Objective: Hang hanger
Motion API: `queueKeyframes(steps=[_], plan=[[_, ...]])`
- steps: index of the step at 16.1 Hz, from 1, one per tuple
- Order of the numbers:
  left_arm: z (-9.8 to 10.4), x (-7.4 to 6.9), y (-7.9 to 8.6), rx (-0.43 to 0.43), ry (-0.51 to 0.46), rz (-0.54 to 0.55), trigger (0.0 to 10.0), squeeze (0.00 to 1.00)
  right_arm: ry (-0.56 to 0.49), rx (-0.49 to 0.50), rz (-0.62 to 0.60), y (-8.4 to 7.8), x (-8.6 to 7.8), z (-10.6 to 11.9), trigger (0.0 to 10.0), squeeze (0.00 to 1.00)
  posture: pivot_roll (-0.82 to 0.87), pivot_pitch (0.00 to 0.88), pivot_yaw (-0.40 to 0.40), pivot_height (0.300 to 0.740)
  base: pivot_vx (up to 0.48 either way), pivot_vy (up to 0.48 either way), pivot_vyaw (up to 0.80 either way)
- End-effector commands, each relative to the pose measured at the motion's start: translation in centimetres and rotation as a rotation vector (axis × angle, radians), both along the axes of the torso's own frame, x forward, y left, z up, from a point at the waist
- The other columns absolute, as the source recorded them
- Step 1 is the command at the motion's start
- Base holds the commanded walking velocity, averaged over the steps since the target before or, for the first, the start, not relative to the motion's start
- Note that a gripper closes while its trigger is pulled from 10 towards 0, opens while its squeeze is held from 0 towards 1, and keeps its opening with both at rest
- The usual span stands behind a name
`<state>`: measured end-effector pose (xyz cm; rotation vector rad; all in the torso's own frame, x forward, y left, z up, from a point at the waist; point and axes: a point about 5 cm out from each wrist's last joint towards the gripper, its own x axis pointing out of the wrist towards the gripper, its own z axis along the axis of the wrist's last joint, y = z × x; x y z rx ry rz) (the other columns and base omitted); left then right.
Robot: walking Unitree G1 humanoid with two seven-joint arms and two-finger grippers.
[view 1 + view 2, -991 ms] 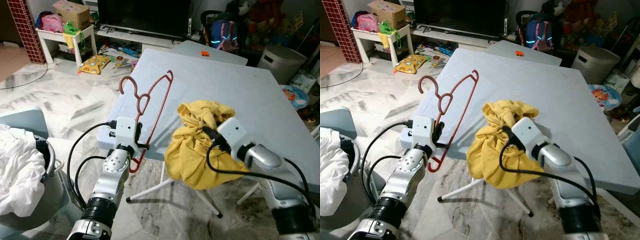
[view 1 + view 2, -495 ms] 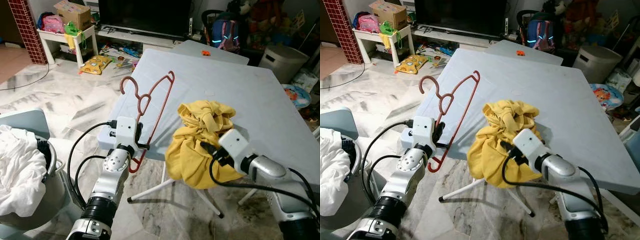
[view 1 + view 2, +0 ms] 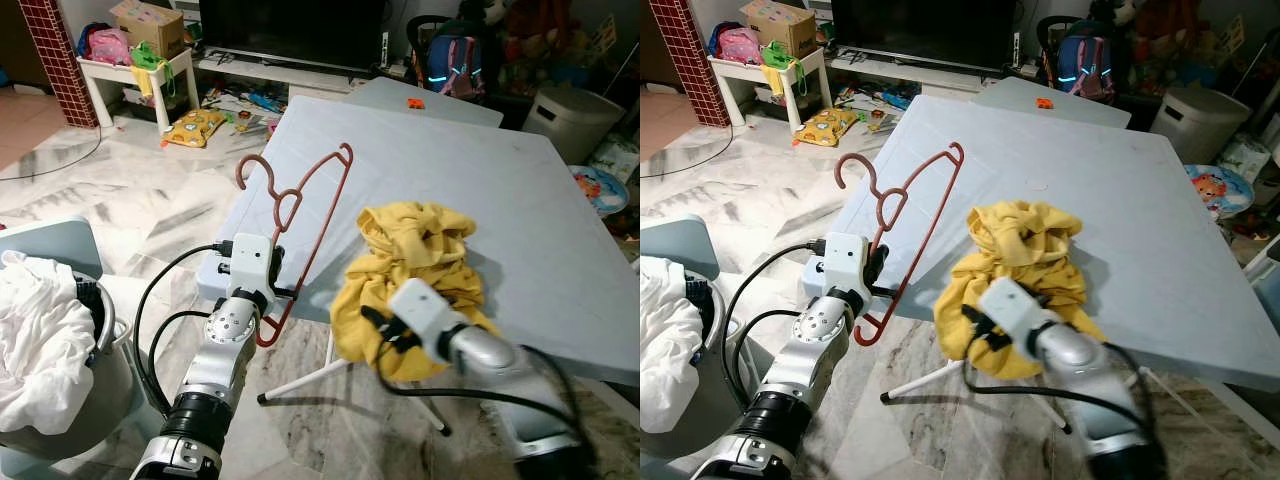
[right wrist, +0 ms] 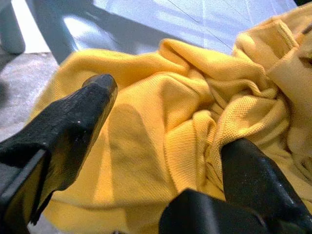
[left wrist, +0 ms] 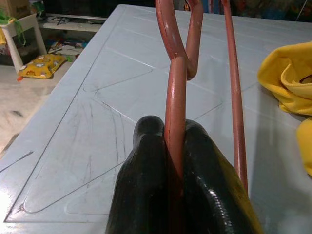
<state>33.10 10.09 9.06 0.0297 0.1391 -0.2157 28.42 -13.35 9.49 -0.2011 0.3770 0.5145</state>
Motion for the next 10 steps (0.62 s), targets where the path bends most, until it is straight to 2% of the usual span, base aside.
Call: queueKeyframes(steps=[1,2,4,5,8,10], plan=[[-2.0,-0.6,-0.1,0.028,0.104,-0.010,10.0,0.00,-0.024,-0.026,0.002,0.6,0.4,0.1,10.0,0.00,0.16,0.000,-0.080,0.740,0.000,0.000,0.00],[-1.9,-0.5,-0.1,0.029,0.099,-0.012,10.0,0.00,-0.037,-0.031,0.002,1.5,0.5,-0.1,10.0,0.00,0.16,0.000,-0.076,0.740,0.000,0.000,0.00],[-1.7,-0.3,-0.1,0.032,0.096,-0.013,10.0,0.00,-0.051,-0.085,-0.046,1.8,0.9,-0.9,10.0,0.00,0.16,0.000,-0.063,0.740,0.000,0.000,0.00],[-1.7,-0.3,-0.1,0.038,0.096,-0.018,10.0,0.00,-0.059,-0.126,-0.082,1.4,1.4,-1.4,0.0,0.00,0.16,0.000,-0.060,0.740,0.000,0.000,0.00],[-1.7,-0.2,-0.2,0.040,0.095,-0.031,10.0,0.00,-0.082,-0.191,-0.090,1.0,2.0,-1.8,0.0,0.00,0.16,0.000,-0.062,0.740,0.000,0.000,0.00],[-1.8,-0.3,-0.3,0.038,0.097,-0.030,10.0,0.00,-0.095,-0.229,-0.140,-0.1,2.6,-2.4,0.0,0.00,0.17,0.000,-0.075,0.740,0.000,0.000,0.00]])
